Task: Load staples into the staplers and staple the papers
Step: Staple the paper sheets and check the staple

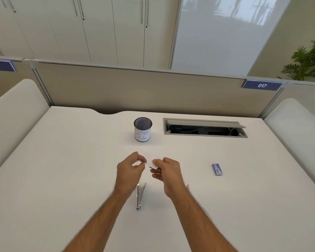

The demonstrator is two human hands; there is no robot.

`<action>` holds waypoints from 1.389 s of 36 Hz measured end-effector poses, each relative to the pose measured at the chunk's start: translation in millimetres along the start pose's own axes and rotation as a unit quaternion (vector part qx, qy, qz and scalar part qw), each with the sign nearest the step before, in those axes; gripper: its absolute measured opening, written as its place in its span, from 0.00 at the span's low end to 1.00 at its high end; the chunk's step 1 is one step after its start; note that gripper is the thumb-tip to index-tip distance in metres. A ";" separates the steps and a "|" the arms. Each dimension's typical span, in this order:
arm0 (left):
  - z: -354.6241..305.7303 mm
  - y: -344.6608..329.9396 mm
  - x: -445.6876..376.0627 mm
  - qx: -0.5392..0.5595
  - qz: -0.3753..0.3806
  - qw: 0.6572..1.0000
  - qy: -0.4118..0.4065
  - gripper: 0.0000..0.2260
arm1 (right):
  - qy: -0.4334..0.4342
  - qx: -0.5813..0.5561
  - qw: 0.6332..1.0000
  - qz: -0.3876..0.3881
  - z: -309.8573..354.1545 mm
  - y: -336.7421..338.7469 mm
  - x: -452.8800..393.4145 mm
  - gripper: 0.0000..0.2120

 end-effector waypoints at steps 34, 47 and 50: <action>-26.8 -33.0 7.8 0.181 -0.007 0.982 0.050 0.07 | 0.076 -0.021 0.997 0.006 20.9 40.4 -10.7 0.07; -15.3 -28.3 -17.7 0.252 -0.059 0.961 0.097 0.04 | 0.040 0.004 0.999 0.031 22.3 40.8 -24.6 0.07; -12.4 -29.4 -25.5 0.255 -0.056 0.959 0.106 0.04 | 0.042 0.012 0.999 0.021 25.3 38.5 -31.1 0.06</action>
Point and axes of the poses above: each hand's wrist, its own x-axis away from the middle knuckle, its own y-axis out of the back of the hand, z = x × y, the point moved 3 cm from there along -x, towards the middle knuckle, and after that the axes turned 1 degree about y, right-handed, at the moved point
